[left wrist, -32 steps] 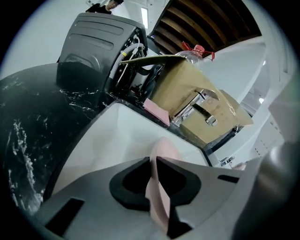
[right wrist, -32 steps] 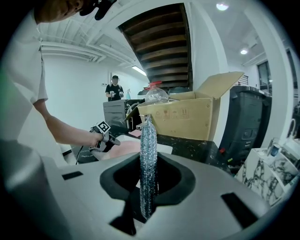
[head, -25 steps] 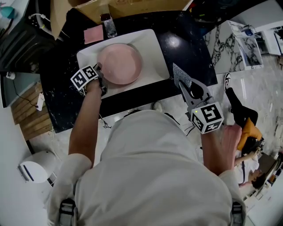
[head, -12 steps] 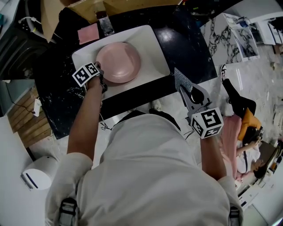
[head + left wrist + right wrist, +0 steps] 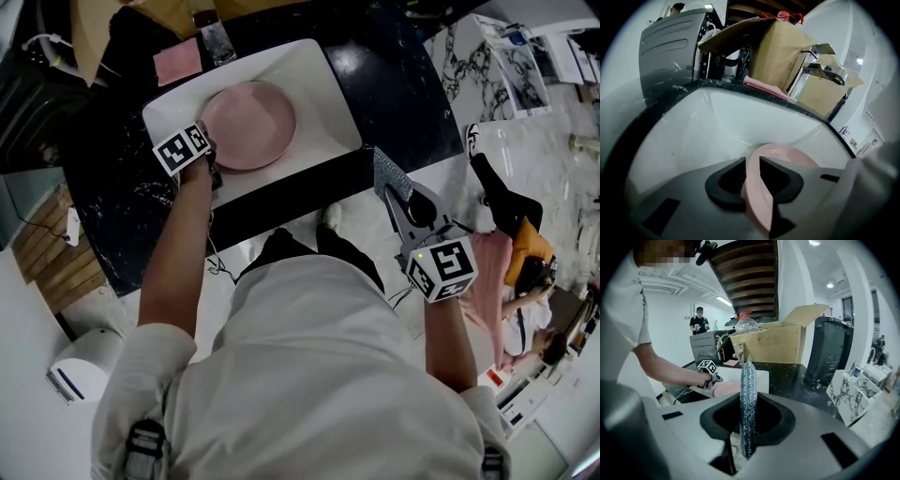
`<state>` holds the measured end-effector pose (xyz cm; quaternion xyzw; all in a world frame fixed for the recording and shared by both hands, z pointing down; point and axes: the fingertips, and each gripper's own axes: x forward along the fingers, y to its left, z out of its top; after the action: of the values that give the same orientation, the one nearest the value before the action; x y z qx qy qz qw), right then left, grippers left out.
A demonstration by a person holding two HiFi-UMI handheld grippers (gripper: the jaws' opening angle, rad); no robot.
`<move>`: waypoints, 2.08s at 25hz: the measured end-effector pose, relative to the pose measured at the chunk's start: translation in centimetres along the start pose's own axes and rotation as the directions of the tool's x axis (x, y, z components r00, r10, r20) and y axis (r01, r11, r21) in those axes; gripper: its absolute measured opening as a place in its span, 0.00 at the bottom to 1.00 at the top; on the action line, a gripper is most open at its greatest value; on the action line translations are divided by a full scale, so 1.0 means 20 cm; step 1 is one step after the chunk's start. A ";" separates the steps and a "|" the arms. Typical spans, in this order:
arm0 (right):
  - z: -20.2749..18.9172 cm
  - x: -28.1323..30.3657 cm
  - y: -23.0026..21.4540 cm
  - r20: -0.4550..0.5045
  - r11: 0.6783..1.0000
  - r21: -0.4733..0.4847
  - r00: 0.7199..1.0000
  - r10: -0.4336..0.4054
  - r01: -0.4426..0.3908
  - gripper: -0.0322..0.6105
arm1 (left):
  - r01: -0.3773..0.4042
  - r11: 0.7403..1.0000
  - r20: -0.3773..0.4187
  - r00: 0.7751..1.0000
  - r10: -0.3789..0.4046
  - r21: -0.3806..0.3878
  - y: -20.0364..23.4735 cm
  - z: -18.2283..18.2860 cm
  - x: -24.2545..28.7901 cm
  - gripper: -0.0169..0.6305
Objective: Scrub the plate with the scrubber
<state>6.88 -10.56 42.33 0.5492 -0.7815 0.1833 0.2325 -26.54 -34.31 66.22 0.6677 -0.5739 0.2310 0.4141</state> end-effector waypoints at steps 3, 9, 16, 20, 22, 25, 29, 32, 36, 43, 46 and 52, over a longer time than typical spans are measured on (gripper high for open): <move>0.00 -0.01 0.01 0.019 1.000 -0.003 1.000 0.013 -0.013 0.17 | -0.001 0.999 0.044 0.999 -0.002 0.054 -0.03 0.05 -0.07 0.18; 0.00 -0.06 0.04 0.070 0.998 -0.027 0.996 0.063 -0.061 0.17 | 0.048 0.982 0.140 0.987 -0.074 0.183 -0.18 0.08 -0.37 0.20; -0.02 -0.17 0.05 0.131 0.987 -0.064 0.979 0.155 -0.148 0.17 | 0.114 0.946 0.224 0.957 -0.187 0.302 -0.43 -0.04 -0.83 0.20; -0.05 -0.27 0.06 0.151 0.976 -0.088 0.966 0.209 -0.198 0.17 | 0.186 0.931 0.238 0.934 -0.267 0.315 -0.60 -0.19 -1.10 0.19; -0.07 -0.33 0.07 0.160 0.971 -0.101 0.959 0.233 -0.219 0.17 | 0.219 0.919 0.241 0.921 -0.305 0.327 -0.69 -0.29 -1.23 0.19; -0.13 -0.42 0.08 0.174 0.962 -0.110 0.948 0.266 -0.250 0.17 | 0.249 0.899 0.242 0.906 -0.348 0.362 -0.81 -0.44 -1.40 0.19; -0.22 -0.53 0.11 0.186 0.952 -0.107 0.935 0.301 -0.285 0.17 | 0.288 0.869 0.235 0.885 -0.402 0.402 -0.95 -0.64 -1.60 0.19; -0.30 -0.60 0.14 0.184 0.945 -0.112 0.928 0.325 -0.309 0.17 | 0.311 0.859 0.236 0.872 -0.428 0.408 -1.01 -0.79 -1.71 0.19; -0.39 -0.70 0.18 0.183 0.935 -0.113 0.917 0.353 -0.337 0.17 | 0.350 0.850 0.241 0.853 -0.463 0.394 -1.07 -0.96 -1.84 0.18; -0.49 -0.79 0.26 0.170 0.918 -0.146 0.904 0.391 -0.369 0.17 | 0.370 0.818 0.213 0.842 -0.496 0.441 -1.13 -1.22 -2.00 0.17; -0.51 -0.85 0.28 0.176 0.913 -0.154 0.898 0.402 -0.379 0.17 | 0.361 0.807 0.194 0.848 -0.492 0.467 -1.14 -1.30 -2.02 0.13; -0.52 -0.90 0.29 0.173 0.905 -0.177 0.893 0.415 -0.386 0.17 | 0.346 0.805 0.178 0.861 -0.476 0.482 -1.18 -1.36 -2.03 0.13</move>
<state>8.37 10.87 40.63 0.3749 -0.9085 0.1150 0.1447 -9.03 11.25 42.50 0.8782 -0.4020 0.1561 0.2068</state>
